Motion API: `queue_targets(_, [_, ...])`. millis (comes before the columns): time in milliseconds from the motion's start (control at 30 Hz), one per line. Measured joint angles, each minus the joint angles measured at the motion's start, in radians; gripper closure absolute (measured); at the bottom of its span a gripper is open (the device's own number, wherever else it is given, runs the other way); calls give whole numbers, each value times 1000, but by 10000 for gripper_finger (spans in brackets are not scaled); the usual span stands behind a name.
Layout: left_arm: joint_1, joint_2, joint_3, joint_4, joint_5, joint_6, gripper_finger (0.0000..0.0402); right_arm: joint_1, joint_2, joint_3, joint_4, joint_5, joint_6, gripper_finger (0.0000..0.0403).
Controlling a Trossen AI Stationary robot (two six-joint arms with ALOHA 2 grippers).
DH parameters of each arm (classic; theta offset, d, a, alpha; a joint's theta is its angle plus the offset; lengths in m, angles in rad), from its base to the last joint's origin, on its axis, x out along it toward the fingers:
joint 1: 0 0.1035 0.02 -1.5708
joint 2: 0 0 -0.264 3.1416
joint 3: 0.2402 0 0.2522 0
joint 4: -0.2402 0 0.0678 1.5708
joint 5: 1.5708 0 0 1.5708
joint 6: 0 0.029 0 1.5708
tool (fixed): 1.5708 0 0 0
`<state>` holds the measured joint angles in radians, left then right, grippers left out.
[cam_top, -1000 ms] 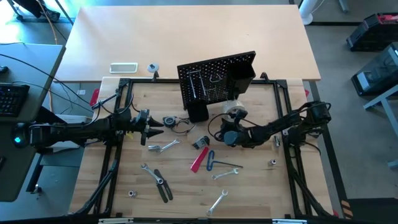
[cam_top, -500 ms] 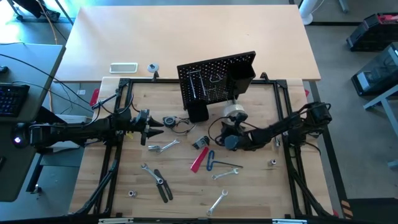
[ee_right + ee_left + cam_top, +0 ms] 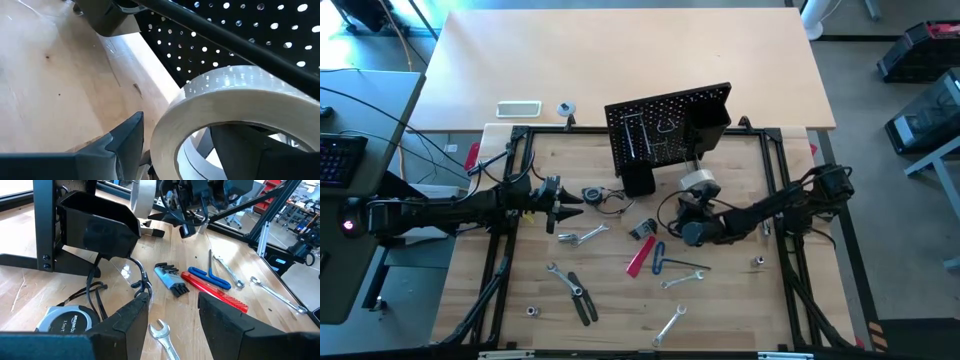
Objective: Hang tools onto peg board
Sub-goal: Hang the white tape on the pegboard
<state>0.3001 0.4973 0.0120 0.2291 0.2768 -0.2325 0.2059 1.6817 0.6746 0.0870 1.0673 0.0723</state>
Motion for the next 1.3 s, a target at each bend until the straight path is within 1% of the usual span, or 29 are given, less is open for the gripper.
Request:
queue_targets(267, [0,0,0,0,0,0,239,-44,0,19,4,-8,2,185])
queue_targets(400, [0,0,0,0,0,0,239,-45,0,19,-30,-10,37,185])
queue_targets(533, [0,0,0,0,0,0,239,-21,0,19,-65,-9,77,185])
queue_targets(733, [0,0,0,0,0,0,239,20,0,19,-76,9,91,185])
queue_targets(833, [0,0,0,0,0,0,239,35,-1,19,-111,34,132,185])
queue_targets(967, [0,0,0,0,0,0,239,47,-5,19,-159,37,180,185])
queue_targets(1200, [0,0,0,0,0,0,239,82,-6,19,-163,39,182,185])
queue_targets(1300, [0,0,0,0,0,0,239,102,-6,19,-176,59,187,185])
